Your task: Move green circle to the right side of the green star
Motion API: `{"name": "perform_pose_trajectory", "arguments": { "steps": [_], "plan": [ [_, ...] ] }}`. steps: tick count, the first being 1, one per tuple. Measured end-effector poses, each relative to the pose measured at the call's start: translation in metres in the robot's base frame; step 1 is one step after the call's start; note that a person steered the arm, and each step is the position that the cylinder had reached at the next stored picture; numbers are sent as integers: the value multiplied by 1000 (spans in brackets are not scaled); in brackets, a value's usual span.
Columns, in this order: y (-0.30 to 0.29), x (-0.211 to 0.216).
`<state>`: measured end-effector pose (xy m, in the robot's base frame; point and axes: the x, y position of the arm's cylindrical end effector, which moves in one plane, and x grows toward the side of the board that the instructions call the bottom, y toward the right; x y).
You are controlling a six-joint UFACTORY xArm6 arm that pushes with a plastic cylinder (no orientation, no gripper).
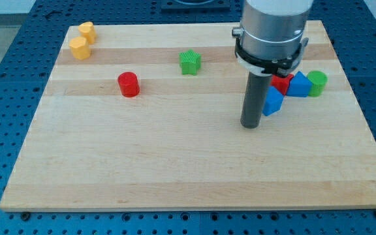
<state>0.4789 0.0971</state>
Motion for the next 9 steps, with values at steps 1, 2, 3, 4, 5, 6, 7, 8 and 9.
{"name": "perform_pose_trajectory", "arguments": {
  "steps": [1, 2, 3, 4, 5, 6, 7, 8, 9],
  "plan": [
    [52, -2],
    [112, -42],
    [147, -88],
    [164, -113],
    [170, -115],
    [170, -137],
    [176, -145],
    [217, -145],
    [235, -157]
  ]
}}
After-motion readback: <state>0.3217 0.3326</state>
